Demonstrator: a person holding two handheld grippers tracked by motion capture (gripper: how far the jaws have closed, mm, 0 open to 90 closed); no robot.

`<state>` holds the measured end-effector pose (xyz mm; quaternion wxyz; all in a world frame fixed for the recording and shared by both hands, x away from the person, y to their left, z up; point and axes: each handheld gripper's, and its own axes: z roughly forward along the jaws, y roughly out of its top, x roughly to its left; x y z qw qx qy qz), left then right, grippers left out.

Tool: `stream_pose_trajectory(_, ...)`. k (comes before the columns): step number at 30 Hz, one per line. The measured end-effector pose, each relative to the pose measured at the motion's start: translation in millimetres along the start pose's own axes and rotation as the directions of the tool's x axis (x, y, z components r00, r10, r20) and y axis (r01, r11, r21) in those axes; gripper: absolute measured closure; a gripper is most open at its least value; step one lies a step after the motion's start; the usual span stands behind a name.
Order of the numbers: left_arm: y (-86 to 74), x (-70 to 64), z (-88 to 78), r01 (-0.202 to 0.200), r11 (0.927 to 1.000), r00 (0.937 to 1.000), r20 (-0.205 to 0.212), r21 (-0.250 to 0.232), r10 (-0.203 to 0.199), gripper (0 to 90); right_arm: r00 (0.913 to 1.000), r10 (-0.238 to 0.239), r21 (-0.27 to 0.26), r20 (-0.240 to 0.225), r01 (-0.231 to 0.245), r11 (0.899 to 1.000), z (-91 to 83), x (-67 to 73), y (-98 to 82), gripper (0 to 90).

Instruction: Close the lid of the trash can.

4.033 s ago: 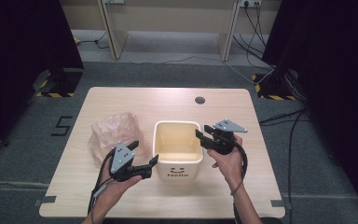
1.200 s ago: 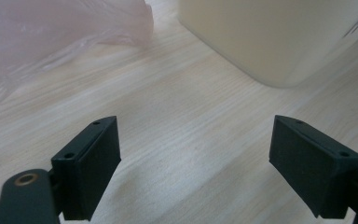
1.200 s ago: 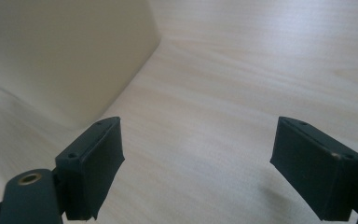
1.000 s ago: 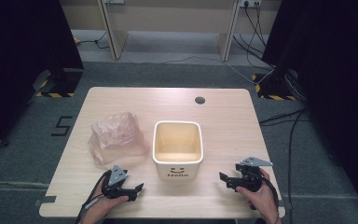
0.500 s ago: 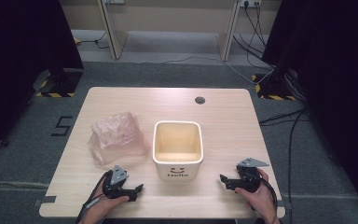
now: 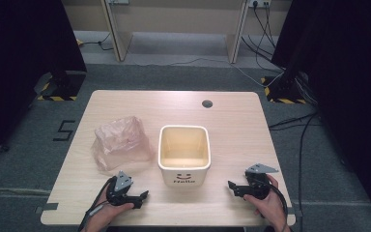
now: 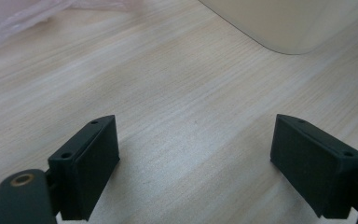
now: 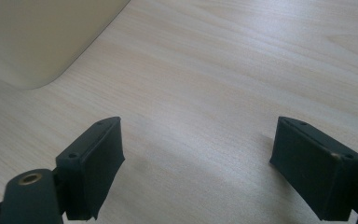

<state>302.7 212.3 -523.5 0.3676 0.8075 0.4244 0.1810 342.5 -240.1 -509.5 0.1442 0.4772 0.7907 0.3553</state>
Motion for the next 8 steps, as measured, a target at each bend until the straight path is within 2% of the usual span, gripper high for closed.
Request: stream_pose_trajectory(8,0.0,0.0,0.0,0.0,1.0,1.0,0.0,0.0,0.0,14.4,1.0,0.008,-0.004,0.003,-0.008,1.0,-0.5,-1.9,-0.4,16.7)
